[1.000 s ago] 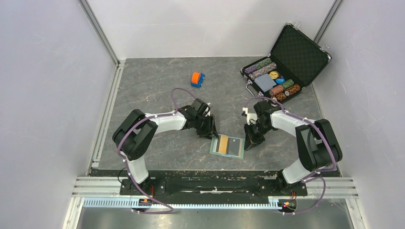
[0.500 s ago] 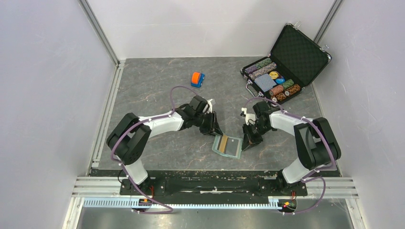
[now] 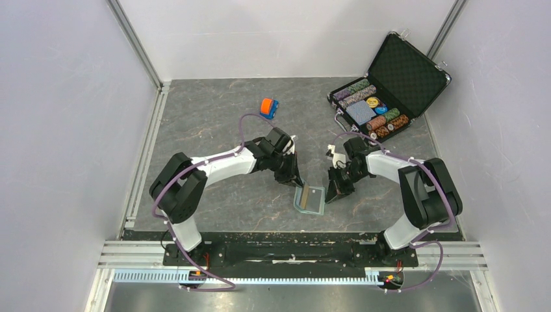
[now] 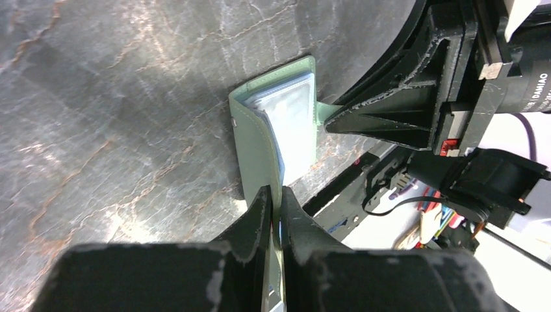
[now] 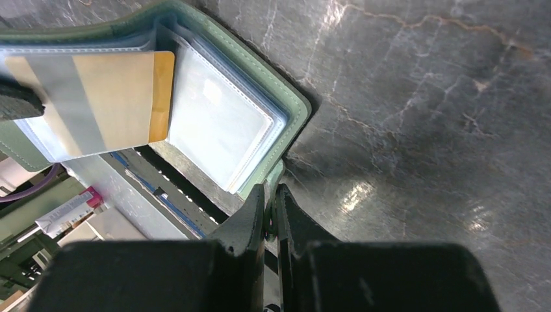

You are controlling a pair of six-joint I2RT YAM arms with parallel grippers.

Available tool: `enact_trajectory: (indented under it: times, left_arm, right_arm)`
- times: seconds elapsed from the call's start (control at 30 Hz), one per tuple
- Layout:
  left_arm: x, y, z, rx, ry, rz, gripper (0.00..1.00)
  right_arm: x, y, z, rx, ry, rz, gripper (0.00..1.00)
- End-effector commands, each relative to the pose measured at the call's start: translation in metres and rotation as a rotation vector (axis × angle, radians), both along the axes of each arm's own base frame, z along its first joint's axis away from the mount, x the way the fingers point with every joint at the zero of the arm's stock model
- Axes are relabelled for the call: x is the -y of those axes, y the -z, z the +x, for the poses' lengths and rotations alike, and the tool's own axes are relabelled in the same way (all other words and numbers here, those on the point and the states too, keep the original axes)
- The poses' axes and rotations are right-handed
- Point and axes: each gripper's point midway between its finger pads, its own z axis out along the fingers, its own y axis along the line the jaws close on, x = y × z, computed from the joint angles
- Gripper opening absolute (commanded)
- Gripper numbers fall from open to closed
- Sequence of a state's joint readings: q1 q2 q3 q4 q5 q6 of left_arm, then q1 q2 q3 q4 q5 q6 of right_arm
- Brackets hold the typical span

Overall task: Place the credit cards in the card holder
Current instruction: Close the card holder at the center of the board.

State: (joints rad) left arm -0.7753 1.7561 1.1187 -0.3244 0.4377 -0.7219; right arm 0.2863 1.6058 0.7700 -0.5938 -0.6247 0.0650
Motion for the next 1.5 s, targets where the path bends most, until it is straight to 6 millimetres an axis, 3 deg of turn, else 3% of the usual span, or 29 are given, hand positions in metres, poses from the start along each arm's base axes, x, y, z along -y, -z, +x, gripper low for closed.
enact_trajectory:
  times: [0.0, 0.1, 0.2, 0.33, 0.5, 0.63, 0.8, 0.93, 1.03, 1.17, 1.47]
  left_arm:
    - [-0.003, -0.011, 0.001, 0.026, 0.021, 0.038, 0.12]
    - [0.020, -0.016, -0.010, -0.050, 0.065, -0.096, 0.32]
    - [0.039, -0.012, -0.021, -0.107, 0.125, -0.154, 0.43]
    - [0.053, -0.005, -0.030, -0.147, 0.161, -0.184, 0.52]
    - [0.058, 0.008, -0.031, -0.184, 0.165, -0.192, 0.53]
    - [0.050, 0.020, -0.026, -0.167, 0.134, -0.119, 0.43]
    - [0.039, 0.025, -0.022, -0.130, 0.142, -0.026, 0.20]
    - [0.032, 0.023, -0.018, -0.090, 0.149, 0.019, 0.08]
    - [0.023, 0.024, -0.015, -0.065, 0.150, 0.080, 0.03]
    - [0.014, 0.034, -0.013, -0.065, 0.164, 0.153, 0.02]
    - [0.010, 0.045, -0.015, -0.058, 0.190, 0.222, 0.02]
  right_arm:
    - [-0.019, -0.007, 0.009, 0.016, 0.001, 0.089, 0.00]
    - [-0.024, 0.000, 0.003, -0.004, 0.012, 0.122, 0.00]
    - [-0.025, 0.002, 0.001, -0.014, 0.014, 0.133, 0.00]
    - [-0.026, 0.001, 0.003, -0.010, 0.017, 0.131, 0.00]
    - [-0.024, -0.003, 0.007, 0.010, 0.029, 0.117, 0.00]
    - [-0.024, -0.008, 0.009, 0.017, 0.034, 0.111, 0.05]
    - [-0.022, -0.019, 0.017, 0.062, 0.040, 0.100, 0.35]
    - [-0.026, -0.031, 0.028, 0.107, 0.035, 0.116, 0.47]
    - [-0.031, -0.041, 0.036, 0.129, 0.034, 0.146, 0.48]
    - [-0.035, -0.049, 0.043, 0.146, 0.027, 0.181, 0.42]
    - [-0.031, -0.049, 0.049, 0.161, 0.029, 0.192, 0.37]
